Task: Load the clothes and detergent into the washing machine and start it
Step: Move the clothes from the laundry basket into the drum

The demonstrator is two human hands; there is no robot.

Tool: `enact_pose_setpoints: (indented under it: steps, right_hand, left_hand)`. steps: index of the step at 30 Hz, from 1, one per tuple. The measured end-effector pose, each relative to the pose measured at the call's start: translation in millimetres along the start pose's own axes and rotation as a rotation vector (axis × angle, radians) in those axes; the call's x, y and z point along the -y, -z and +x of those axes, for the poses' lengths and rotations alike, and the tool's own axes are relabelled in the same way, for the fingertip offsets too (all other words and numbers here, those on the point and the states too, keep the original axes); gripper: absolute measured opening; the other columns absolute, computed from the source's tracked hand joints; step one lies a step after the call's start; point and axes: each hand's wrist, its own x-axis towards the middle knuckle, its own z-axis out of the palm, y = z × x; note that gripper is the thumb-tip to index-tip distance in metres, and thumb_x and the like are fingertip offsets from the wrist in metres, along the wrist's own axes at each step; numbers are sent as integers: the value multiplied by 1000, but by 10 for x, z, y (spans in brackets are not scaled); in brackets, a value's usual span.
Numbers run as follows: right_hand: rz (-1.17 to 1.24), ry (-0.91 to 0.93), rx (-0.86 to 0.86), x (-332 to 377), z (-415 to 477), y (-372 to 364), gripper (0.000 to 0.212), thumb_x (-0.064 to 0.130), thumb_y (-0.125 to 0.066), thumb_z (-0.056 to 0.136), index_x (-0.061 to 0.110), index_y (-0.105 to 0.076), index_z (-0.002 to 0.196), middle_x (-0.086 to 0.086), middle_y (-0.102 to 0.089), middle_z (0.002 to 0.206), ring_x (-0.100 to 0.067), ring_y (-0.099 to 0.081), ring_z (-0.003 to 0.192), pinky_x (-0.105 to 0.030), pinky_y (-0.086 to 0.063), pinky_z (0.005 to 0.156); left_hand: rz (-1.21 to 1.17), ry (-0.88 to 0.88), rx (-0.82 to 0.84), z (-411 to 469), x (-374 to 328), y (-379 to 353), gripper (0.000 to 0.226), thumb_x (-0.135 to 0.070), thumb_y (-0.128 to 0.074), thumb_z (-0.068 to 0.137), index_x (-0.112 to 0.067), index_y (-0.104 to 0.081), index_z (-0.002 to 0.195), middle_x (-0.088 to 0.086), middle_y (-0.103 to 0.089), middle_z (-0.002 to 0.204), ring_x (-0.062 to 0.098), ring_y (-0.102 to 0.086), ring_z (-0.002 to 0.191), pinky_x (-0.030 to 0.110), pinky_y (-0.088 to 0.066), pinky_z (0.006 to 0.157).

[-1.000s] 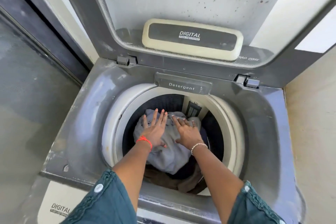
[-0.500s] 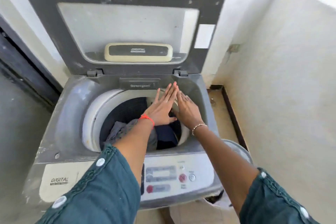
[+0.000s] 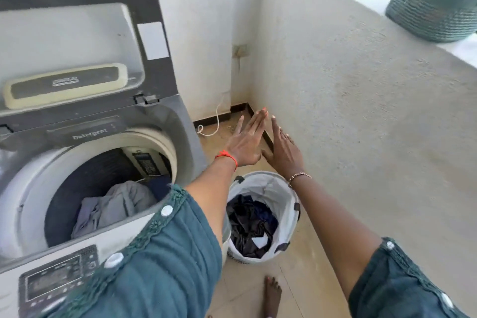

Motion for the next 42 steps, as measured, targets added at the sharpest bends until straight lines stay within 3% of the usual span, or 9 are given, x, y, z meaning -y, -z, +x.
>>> enact_pose_setpoints:
  steps: [6, 11, 14, 17, 20, 24, 34, 39, 42]
  right_hand:
    - [-11, -34, 151, -980, 55, -524, 96, 32, -61, 86, 12, 9, 148, -9, -20, 156, -22, -24, 142, -33, -24, 115]
    - [29, -19, 347, -1667, -42, -1590, 93, 37, -55, 89, 13, 13, 147, -5, -8, 158, -19, -12, 145, -30, -13, 117]
    - [75, -1, 423, -1955, -210, -2283, 94, 36, -54, 90, 15, 20, 143, -3, -1, 158, -16, -6, 146, -28, -5, 117]
    - [131, -28, 472, -2229, -365, -3014, 100, 33, -59, 87, 17, 26, 137, -2, -3, 158, -18, -9, 146, -30, -7, 118]
    - [142, -71, 541, -2491, -519, -3675, 106, 34, -65, 82, 19, 24, 137, -4, -10, 157, -19, -17, 144, -30, -11, 118]
    - [98, -61, 616, -2765, -654, -4355, 113, 37, -66, 81, 21, 33, 133, -4, -5, 158, -16, -5, 146, -29, -4, 118]
    - [60, -35, 673, -2925, -392, -5436, 122, 42, -74, 74, 16, 21, 146, -6, 0, 159, -18, -2, 146, -37, -4, 118]
    - [-13, 2, 809, -2831, -396, -5724, 138, 58, -77, 59, 19, 26, 143, -4, 1, 159, -26, 7, 146, -48, 4, 116]
    - [-142, 67, 781, -2771, -402, -5762, 140, 64, -75, 56, 23, 26, 143, -7, 3, 158, -35, -10, 143, -56, -8, 113]
  left_hand:
    - [-35, 85, 143, 451, -278, -1039, 101, -25, -57, 85, -7, 23, 142, 3, 26, 153, 13, 26, 137, 46, 8, 116]
    - [27, 185, 342, 451, -293, -2266, 95, -26, -50, 86, -6, 22, 144, 5, 26, 153, 20, 18, 144, 47, 3, 119]
    - [30, 232, 439, 305, -237, -3043, 99, -31, -53, 84, -7, 25, 141, 3, 34, 146, 21, 21, 142, 48, 11, 115]
    - [23, 298, 448, 159, -184, -3839, 105, -32, -62, 79, -8, 19, 142, 6, 31, 147, 24, 16, 143, 49, 4, 115]
    - [8, 354, 610, 11, -203, -4562, 111, -36, -63, 82, -10, 26, 142, 6, 32, 150, 28, 23, 142, 53, 10, 113]
    - [60, 354, 655, -96, -117, -5332, 119, -36, -70, 76, -9, 23, 145, 9, 27, 154, 29, 24, 142, 58, 16, 108]
    - [278, 251, 608, 109, 539, -6196, 121, -56, -65, 73, -8, 19, 146, 12, 18, 156, 35, 18, 143, 58, 23, 102]
    - [316, 255, 776, 76, 640, -6375, 120, -78, -48, 71, -8, 12, 148, 18, 11, 157, 46, 13, 141, 58, 19, 107]
    - [293, 272, 840, 64, 663, -6441, 122, -77, -51, 70, -9, 16, 147, 19, 13, 156, 49, 6, 141, 59, 13, 109]
